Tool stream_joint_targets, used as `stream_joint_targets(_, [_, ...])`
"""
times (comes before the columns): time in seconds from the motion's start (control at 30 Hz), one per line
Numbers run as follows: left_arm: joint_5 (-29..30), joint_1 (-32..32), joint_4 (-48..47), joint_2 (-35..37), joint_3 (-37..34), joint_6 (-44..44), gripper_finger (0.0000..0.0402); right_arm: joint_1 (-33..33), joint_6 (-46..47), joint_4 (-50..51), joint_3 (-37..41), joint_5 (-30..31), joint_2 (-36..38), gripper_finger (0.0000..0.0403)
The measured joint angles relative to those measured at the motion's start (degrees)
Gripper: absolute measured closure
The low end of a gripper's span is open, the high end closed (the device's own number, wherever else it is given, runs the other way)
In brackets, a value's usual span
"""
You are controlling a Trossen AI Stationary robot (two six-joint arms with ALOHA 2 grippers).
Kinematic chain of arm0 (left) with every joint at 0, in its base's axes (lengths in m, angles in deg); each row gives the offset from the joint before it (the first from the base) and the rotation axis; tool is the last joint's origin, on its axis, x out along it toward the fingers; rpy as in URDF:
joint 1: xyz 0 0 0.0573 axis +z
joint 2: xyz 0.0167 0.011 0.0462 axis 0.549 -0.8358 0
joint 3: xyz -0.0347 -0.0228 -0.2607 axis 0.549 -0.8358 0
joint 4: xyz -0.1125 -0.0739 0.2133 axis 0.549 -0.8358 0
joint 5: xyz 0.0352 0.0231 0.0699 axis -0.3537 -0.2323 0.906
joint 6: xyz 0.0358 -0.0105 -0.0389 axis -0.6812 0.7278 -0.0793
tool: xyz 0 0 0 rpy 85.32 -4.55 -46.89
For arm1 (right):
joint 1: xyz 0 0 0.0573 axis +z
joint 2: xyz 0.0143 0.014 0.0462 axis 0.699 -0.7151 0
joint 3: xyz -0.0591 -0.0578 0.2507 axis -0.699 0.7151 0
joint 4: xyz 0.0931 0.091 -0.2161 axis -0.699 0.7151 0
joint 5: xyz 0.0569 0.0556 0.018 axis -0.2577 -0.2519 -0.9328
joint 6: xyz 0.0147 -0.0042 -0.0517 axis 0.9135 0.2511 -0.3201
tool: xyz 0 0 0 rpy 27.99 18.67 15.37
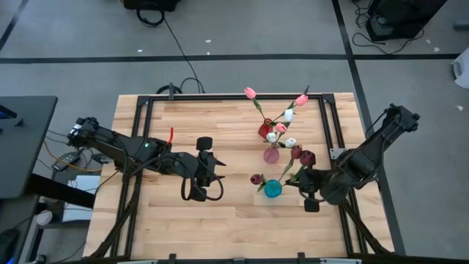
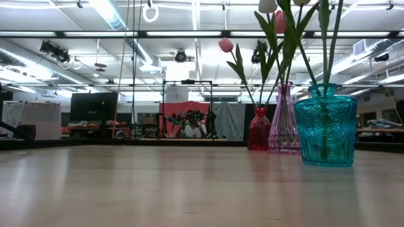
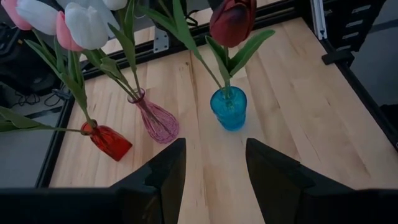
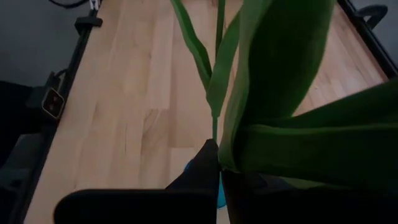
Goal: Sort flowers into vase by color
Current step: Put the red tulip into the blue vase, then return to Home Position
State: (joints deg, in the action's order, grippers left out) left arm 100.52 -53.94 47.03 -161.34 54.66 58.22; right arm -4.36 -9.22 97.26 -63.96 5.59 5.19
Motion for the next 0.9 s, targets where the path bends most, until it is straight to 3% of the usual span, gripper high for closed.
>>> stream_joint_targets(0.4, [0.0,0.0,0.1,0.0,0.0,0.1,0.0230,-1.0,0.9,0.7,0.1,-0.3,-3.9,0.0370])
stream_joint_targets(0.7, [0.0,0.0,0.2,0.0,0.0,0.1,0.0230,-4.4,4.7,1.3,0.1,-15.0,-4.4,0.0289])
stream_joint_targets(0.9, [0.1,0.0,1.1,0.0,0.0,-0.1,0.0230,-6.4,1.1,1.2,0.1,-16.3,-3.5,0.0265])
